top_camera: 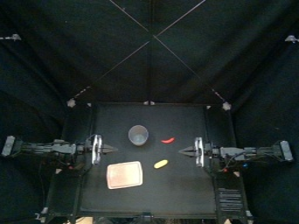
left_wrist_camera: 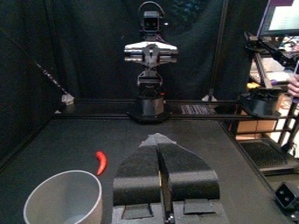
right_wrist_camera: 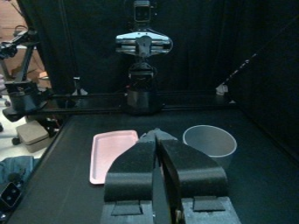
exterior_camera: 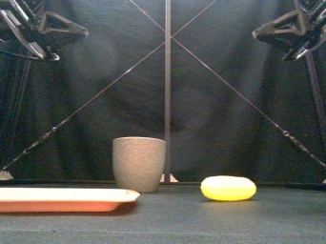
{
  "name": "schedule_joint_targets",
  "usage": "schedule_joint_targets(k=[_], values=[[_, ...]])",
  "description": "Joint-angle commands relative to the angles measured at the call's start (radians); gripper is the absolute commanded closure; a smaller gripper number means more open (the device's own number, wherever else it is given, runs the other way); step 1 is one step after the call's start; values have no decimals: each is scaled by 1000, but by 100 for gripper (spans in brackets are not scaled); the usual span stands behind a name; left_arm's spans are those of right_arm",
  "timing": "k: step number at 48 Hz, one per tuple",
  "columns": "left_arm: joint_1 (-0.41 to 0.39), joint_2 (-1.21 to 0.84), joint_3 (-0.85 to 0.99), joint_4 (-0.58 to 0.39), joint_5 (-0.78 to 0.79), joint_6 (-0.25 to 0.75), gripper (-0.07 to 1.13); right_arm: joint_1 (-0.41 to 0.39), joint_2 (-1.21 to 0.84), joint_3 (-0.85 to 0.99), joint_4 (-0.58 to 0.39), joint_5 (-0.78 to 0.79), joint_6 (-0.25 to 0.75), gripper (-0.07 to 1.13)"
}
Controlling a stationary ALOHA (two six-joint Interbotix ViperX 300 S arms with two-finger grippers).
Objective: Pick the corn then place it in the grey bowl
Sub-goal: Pick the corn
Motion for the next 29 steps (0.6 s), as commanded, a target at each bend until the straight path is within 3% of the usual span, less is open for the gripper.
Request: schedule_joint_targets(k=[1,11,19,25,29], values=[[40,-23,-8,14,32,5,107,-2,55,-14,12,-5,8,103],[64,-66,-6,11,87,5,107,14,321,-77,32,2,41,102],[66,-89,-6,11,121,5,107,51,518,-156,-11,84,41,100],[66,-89,-6,11,143,3,107,66,609,-209,-28,173,44,91],[66,-91,-6,11,150,5,107,66,658,-233,-23,209,44,78]])
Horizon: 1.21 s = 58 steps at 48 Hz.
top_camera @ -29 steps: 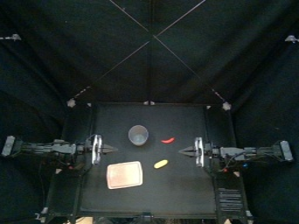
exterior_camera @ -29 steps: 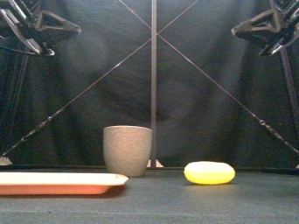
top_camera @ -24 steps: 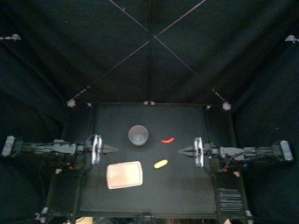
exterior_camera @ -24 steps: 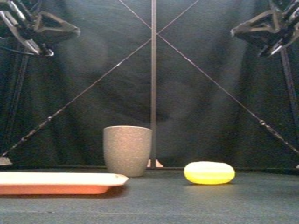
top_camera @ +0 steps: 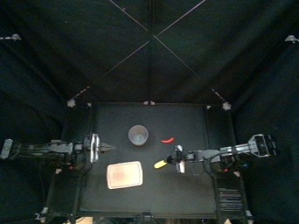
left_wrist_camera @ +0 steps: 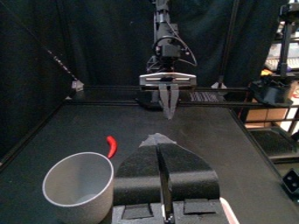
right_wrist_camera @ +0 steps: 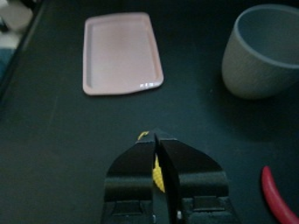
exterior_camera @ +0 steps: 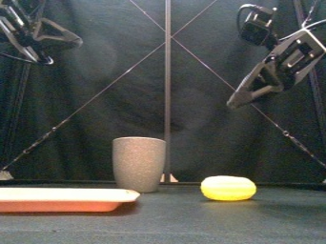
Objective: Pick the corn then place it in the grey bowl
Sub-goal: Pick the corn
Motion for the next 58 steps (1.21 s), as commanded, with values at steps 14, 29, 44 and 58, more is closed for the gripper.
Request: schedule_joint_targets(k=[14,29,44,58], values=[[2,0,-17,2,2,2,107,-6,144,-71,35,46,2,24],[2,2,-17,3,2,2,107,-9,235,-97,63,44,-2,1],[2,0,-17,2,2,2,107,-11,336,-133,46,51,-2,2],[2,0,-15,2,2,2,107,-29,370,-143,43,57,-3,11]])
